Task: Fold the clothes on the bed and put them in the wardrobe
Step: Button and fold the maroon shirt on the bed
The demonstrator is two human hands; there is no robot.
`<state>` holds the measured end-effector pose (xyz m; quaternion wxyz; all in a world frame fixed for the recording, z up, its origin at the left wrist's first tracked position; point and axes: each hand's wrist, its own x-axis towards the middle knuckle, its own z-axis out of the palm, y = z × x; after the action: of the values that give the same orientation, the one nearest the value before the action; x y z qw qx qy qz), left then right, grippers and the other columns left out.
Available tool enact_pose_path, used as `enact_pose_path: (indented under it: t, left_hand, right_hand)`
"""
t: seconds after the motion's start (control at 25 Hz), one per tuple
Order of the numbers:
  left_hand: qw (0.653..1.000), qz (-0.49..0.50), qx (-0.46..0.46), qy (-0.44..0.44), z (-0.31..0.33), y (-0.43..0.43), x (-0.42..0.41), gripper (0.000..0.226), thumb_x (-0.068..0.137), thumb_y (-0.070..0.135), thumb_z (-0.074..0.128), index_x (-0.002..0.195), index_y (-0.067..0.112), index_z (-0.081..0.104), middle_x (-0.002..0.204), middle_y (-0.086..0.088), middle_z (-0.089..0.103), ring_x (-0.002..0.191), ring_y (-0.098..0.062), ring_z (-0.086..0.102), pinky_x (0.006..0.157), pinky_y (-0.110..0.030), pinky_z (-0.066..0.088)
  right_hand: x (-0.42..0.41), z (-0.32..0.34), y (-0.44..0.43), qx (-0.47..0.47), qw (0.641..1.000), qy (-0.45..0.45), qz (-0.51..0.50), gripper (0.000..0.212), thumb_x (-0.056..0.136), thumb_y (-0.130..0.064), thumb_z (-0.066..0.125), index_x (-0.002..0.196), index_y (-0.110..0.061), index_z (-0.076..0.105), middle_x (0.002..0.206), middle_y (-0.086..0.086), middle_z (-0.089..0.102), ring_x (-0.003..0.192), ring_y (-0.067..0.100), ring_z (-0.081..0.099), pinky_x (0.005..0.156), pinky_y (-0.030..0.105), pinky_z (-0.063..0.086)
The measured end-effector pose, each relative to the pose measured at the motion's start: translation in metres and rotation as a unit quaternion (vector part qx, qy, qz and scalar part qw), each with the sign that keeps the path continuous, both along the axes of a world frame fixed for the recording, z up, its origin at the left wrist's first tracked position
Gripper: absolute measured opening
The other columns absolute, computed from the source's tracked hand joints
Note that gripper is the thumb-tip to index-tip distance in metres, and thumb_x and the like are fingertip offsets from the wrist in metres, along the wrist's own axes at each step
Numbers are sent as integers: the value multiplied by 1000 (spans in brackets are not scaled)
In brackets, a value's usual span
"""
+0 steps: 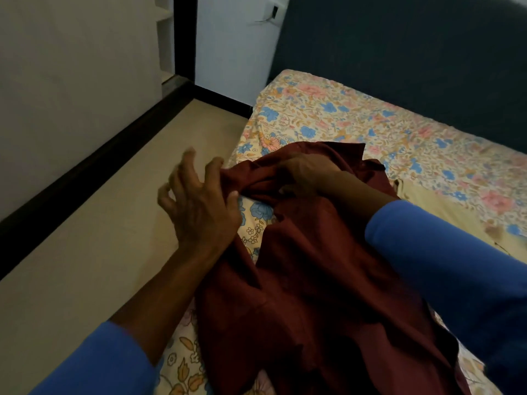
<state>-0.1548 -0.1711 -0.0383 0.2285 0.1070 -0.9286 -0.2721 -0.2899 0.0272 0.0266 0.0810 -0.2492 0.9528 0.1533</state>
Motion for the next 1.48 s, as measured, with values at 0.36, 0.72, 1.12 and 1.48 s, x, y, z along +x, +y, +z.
enact_pose_path:
  t: [0.36,0.72,1.12,1.48]
  left_hand:
    - [957,-192,189,-112,0,58,10,27,89,49,74,108,30,69,93,18,68,90,-5,67,84,-28,53]
    - [907,-143,396,-3,114,-20,50,14,93,35,75,103,27,69,88,-3,72,82,-15,69,70,-32,56]
    - [945,-182,-207,177,327,-22,127,24,101,31,63,104,13,80,88,-7,69,76,-23,61,68,-35,46]
    - [912,-192,-48,360,558,84,174,15,85,27,82,93,15,81,90,-1,77,83,-15,71,81,-29,58]
  right_hand:
    - [-6,21,1,-282,959,-20,-26,20,103,-36,61,101,-16,62,87,-3,64,76,12,60,68,33,47]
    - [65,141,7,9,976,2,219,19,99,-20,57,114,-29,65,106,-7,51,73,10,51,60,29,36]
    - [275,276,75,-551,810,-198,-44,40,94,-36,72,91,4,76,92,23,73,81,29,68,79,40,58]
    - [391,436,128,-756,612,-232,-3,33,89,-22,66,116,-4,71,108,13,75,93,21,73,97,36,58]
